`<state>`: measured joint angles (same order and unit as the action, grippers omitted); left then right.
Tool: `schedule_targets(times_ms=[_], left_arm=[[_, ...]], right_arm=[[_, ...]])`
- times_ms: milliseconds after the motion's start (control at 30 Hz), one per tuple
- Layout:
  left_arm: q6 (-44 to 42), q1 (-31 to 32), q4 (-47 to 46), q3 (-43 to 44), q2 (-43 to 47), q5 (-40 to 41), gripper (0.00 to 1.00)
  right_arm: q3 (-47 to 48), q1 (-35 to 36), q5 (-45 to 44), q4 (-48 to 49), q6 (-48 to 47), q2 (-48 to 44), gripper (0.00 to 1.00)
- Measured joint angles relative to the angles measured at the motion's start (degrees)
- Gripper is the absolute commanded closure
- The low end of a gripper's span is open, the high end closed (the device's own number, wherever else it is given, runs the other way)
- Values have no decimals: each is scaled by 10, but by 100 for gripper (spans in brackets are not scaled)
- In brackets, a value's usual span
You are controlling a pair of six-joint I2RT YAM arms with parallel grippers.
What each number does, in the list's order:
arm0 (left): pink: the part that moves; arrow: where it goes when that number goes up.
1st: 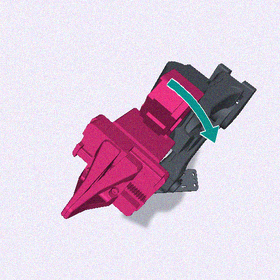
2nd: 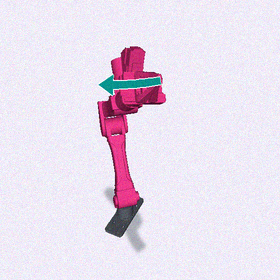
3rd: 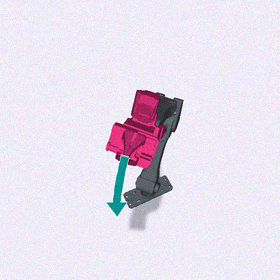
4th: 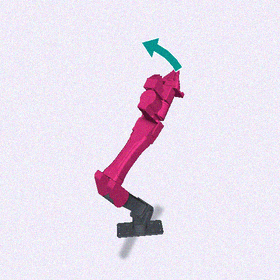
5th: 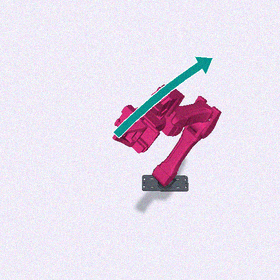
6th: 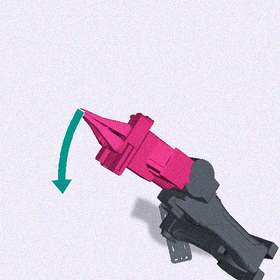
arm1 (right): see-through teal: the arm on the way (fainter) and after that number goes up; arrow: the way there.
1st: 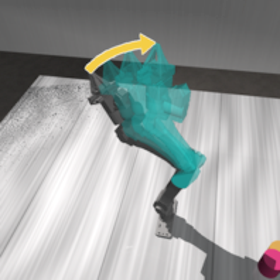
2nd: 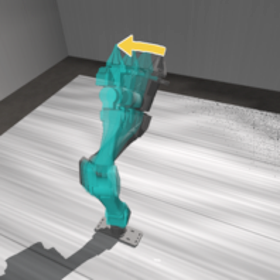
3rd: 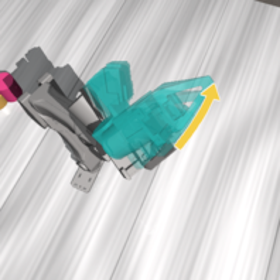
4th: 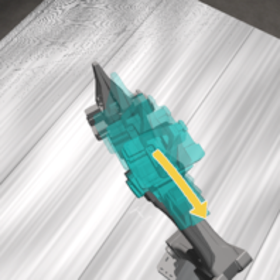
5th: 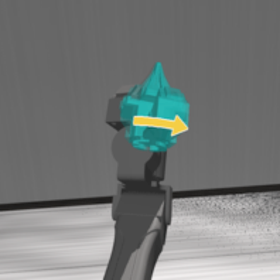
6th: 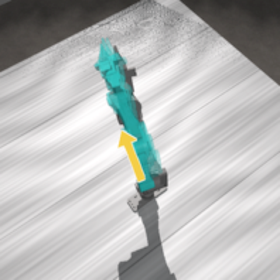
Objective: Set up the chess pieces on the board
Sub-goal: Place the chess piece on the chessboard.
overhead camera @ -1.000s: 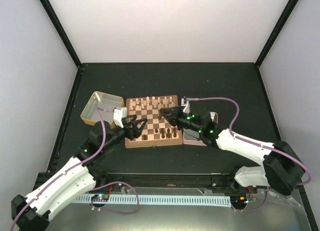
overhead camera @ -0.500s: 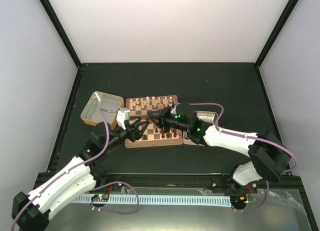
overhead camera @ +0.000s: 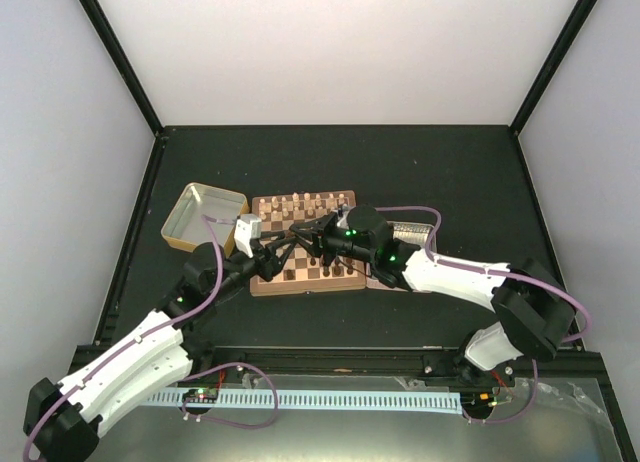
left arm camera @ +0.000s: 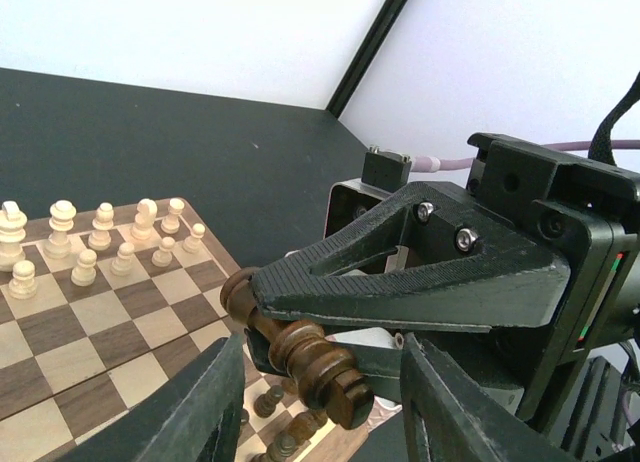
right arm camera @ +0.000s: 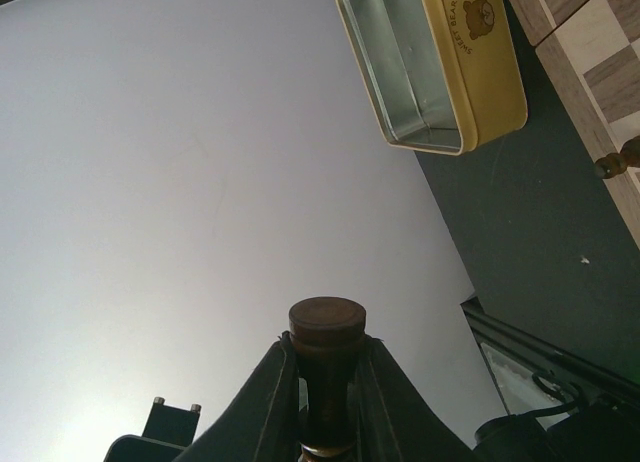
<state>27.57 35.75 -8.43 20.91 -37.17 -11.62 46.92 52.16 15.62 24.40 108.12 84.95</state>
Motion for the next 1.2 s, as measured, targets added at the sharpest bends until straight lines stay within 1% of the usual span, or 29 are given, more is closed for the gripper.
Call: schedule_targets(times_ms=[67,200,300,400,500,600,733,867,1000,1200], left_arm=[[0,0,-1,0,-3,1,61],[-4,0,-1,0,-8,3,64],[-5,0,-2,0,-10,4,71],[-7,0,-3,1,-16,3,79],[-10,0,-2,1,-16,7,88],[-12,0,1,2,-16,12,93],[-18,0,21,8,-14,23,95],[-23,0,53,22,-8,28,96],[-24,0,77,39,9,22,96],[-20,0,91,57,24,-9,95]], right_arm=[[1,1,1,0,0,2,85],[1,3,7,0,0,3,84],[1,3,11,1,0,3,84],[1,3,13,2,0,3,82],[1,2,11,3,0,4,77],[2,2,12,5,-8,4,66],[2,3,7,-1,-27,2,52],[-5,-1,-9,-14,-65,-15,43],[-14,-12,-13,-19,-98,-32,39],[-16,-34,24,-19,-151,-36,39]])
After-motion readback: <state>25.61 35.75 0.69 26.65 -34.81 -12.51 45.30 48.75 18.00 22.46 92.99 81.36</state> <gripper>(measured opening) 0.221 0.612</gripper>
